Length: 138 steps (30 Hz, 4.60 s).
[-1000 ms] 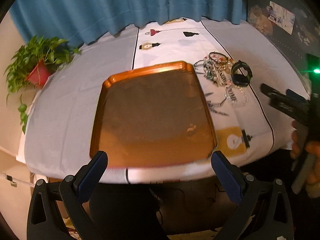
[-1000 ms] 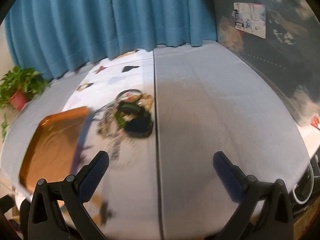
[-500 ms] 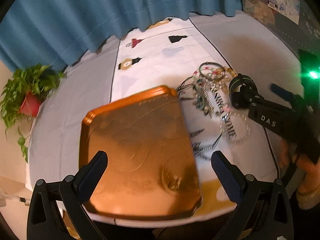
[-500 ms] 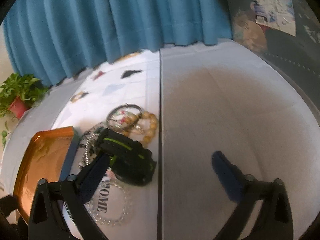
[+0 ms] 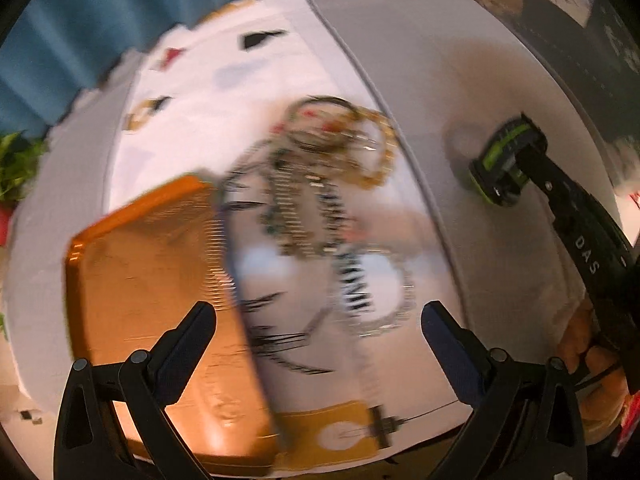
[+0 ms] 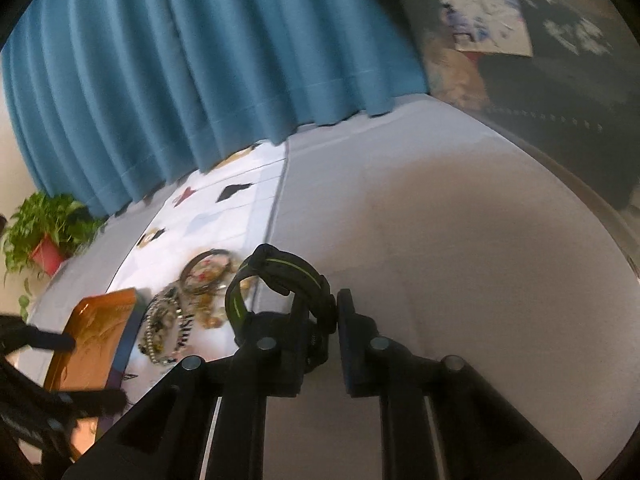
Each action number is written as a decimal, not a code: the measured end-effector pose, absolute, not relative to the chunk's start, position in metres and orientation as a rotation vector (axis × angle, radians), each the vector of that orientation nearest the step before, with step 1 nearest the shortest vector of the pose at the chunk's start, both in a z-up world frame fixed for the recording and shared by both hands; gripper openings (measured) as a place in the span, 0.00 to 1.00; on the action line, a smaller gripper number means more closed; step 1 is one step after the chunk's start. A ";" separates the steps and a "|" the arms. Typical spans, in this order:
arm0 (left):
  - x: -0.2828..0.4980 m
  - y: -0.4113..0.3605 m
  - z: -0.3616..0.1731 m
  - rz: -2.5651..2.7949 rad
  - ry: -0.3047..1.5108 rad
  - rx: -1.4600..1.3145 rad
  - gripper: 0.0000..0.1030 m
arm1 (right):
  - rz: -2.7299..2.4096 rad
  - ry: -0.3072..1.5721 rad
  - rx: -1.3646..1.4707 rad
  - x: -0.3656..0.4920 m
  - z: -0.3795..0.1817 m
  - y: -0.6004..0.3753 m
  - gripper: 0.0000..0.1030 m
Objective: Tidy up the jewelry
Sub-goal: 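Reach the right gripper to the black watch and close on its strap, then grasp the clear bead bracelet with pink charm with the left gripper while right holds the watch, then carry both items over the copper tray and open both grippers to drop them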
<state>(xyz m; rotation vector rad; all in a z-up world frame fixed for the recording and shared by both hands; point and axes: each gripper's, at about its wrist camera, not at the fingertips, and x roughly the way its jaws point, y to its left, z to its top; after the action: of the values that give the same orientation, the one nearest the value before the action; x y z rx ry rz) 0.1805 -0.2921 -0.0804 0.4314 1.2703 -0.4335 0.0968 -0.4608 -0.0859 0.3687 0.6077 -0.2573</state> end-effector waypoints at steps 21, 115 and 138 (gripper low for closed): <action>0.185 -0.313 -0.098 -0.433 1.343 0.322 0.05 | -0.331 0.586 0.454 0.078 -0.090 -0.504 0.15; 0.164 -0.070 0.003 -0.396 1.056 0.006 0.05 | 0.020 0.694 0.266 0.056 -0.028 -0.281 0.14; 0.199 -0.029 -0.048 -0.326 1.105 0.032 0.05 | 0.198 0.935 0.228 0.147 -0.081 -0.188 0.15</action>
<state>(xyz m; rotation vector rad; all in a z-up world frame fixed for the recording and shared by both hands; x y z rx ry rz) 0.1989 -0.0290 -0.0476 0.0325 1.1053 -0.3262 0.1473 -0.1883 -0.0805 0.2284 0.9347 0.1980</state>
